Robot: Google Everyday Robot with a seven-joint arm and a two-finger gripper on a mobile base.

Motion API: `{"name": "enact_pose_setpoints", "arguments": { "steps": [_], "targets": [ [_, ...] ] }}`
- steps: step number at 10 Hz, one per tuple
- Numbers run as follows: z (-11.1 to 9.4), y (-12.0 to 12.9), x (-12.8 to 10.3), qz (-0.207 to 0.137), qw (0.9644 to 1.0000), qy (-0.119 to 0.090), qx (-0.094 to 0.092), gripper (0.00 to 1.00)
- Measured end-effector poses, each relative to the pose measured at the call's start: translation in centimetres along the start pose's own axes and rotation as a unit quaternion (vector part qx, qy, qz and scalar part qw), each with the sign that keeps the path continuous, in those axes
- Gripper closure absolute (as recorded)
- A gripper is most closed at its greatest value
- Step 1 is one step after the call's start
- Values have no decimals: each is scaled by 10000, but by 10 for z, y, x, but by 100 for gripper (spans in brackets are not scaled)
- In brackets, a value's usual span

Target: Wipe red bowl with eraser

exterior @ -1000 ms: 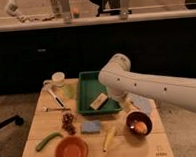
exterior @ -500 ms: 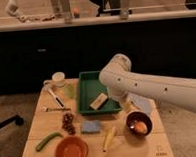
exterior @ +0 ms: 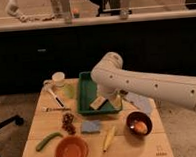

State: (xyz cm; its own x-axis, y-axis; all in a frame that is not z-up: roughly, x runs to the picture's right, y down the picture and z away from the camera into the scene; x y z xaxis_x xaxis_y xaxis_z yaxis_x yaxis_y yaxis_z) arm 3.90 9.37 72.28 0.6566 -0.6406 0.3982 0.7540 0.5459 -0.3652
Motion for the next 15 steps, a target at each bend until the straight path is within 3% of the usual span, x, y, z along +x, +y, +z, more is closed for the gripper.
{"name": "enact_pose_setpoints", "arguments": {
  "steps": [4,8,10,11,15],
  "targets": [
    [15,-37,-7,-654,9979,24,31,20],
    [50,-62,-3,-787,9966,162,-171,20],
    [71,-72,1,-614,9974,190,-321,20],
    [84,-75,5,-340,9985,159,-399,20],
    [105,-80,18,307,9979,122,-549,20]
  ]
}}
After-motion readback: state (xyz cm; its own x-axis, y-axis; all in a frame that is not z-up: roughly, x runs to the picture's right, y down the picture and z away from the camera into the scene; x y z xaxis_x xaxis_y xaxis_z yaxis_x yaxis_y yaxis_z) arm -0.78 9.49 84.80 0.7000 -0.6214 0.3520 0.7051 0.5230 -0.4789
